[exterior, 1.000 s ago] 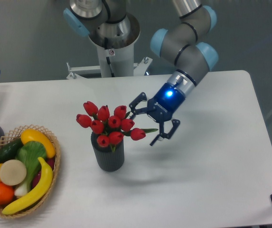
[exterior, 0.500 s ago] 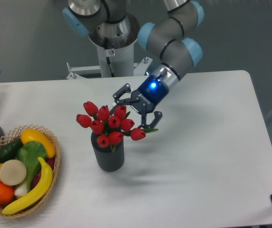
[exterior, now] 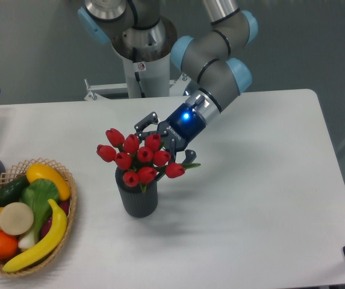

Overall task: Pick up the flowers from the vase
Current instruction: 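Close the gripper on the tulip stems, then lift the gripped tulips up and out of the grey vase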

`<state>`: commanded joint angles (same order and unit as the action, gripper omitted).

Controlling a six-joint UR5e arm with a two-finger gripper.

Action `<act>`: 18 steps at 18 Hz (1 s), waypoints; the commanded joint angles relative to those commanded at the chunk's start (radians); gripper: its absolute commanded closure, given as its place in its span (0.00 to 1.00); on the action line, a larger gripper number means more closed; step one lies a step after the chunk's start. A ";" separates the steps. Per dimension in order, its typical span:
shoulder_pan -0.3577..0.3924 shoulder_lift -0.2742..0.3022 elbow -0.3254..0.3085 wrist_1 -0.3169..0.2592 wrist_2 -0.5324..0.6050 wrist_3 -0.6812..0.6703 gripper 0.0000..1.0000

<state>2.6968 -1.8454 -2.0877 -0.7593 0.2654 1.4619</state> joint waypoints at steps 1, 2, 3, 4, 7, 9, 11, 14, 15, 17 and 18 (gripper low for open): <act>0.000 -0.002 0.002 0.000 0.000 0.000 0.00; 0.000 -0.002 0.002 0.000 0.000 0.000 0.00; -0.005 -0.002 0.002 0.000 0.002 -0.002 0.04; -0.006 -0.002 0.000 0.000 0.000 -0.002 0.08; -0.005 -0.002 -0.002 -0.002 0.000 -0.005 0.37; -0.005 -0.002 0.000 -0.002 0.000 -0.008 0.57; -0.002 0.003 -0.002 -0.002 0.000 -0.009 0.66; 0.002 0.008 -0.008 -0.002 0.000 -0.011 0.67; 0.003 0.012 -0.006 -0.002 0.000 -0.012 0.67; 0.006 0.012 -0.008 -0.002 0.000 -0.014 0.67; 0.008 0.014 -0.008 -0.002 0.000 -0.014 0.67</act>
<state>2.7044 -1.8316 -2.0954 -0.7609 0.2654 1.4481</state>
